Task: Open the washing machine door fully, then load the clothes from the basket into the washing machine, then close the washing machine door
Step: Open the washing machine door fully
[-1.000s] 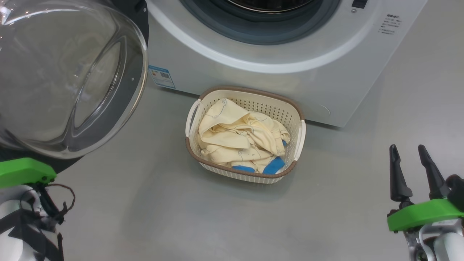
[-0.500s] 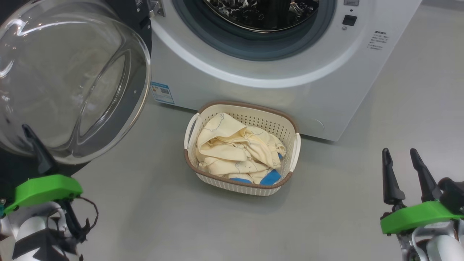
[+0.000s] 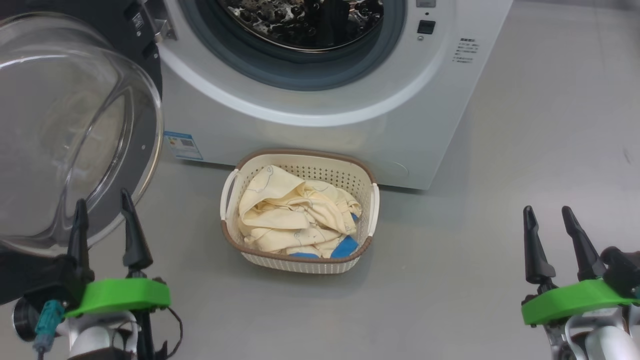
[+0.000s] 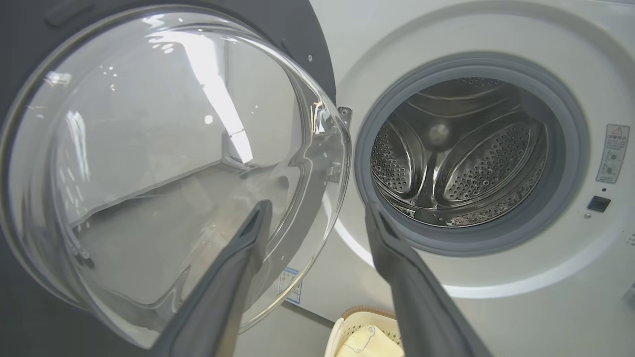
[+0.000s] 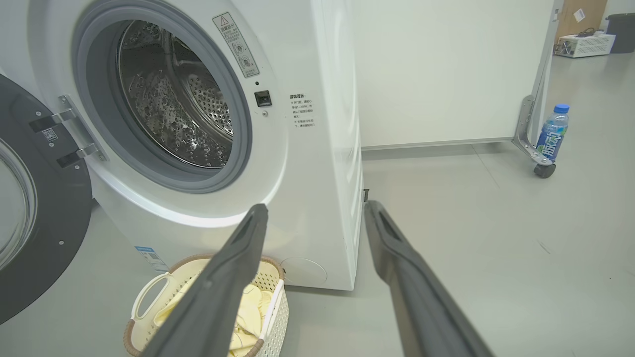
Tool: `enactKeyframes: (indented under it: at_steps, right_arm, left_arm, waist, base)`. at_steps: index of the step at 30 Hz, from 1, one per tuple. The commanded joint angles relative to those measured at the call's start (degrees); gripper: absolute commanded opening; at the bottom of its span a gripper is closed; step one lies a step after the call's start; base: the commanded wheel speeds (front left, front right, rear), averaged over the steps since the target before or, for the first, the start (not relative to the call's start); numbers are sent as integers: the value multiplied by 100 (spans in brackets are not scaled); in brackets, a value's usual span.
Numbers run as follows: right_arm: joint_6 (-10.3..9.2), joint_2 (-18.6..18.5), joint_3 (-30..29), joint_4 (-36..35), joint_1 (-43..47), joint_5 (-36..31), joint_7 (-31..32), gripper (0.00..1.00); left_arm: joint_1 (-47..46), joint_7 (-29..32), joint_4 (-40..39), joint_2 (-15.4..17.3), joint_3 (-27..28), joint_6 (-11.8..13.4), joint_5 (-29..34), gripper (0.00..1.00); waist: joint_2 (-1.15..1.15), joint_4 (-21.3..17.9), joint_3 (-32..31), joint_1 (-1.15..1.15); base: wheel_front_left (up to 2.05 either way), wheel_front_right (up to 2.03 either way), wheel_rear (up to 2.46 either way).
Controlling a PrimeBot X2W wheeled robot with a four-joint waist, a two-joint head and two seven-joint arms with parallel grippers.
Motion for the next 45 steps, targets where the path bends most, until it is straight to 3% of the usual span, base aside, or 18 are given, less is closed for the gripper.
enactKeyframes:
  at_steps: [1, 7, 25, 34, 45]
  right_arm:
    - [2, -61, 101, -213, -93, -75, -55, 100]
    - [2, -29, 101, -240, -76, -79, -55, 100]
    - [2, 24, 144, -331, -19, -94, -55, 100]
    - [2, 117, 172, -340, 1, -94, -55, 100]
    - [2, 164, 135, -341, 25, -135, -55, 100]
  left_arm:
    - [-19, -38, -225, 96, 119, -61, 3, 100]
    - [271, -39, -153, 87, 4, -250, 33, 100]
    - [1190, -39, -476, 80, 210, -341, -387, 100]
    - [1400, -39, -597, 80, 343, -376, -605, 100]
    - [1484, -39, -671, 80, 464, -456, -585, 100]
  waist:
    - [0, -159, -22, 0]
    - [0, -522, -44, 0]
    - [0, -1389, -55, 0]
    - [0, -1562, -46, 0]
    - [0, -1504, -38, 0]
  base:
    - [0, 0, 0]
    - [0, 0, 0]
    - [0, 0, 0]
    - [0, 0, 0]
    - [0, 0, 0]
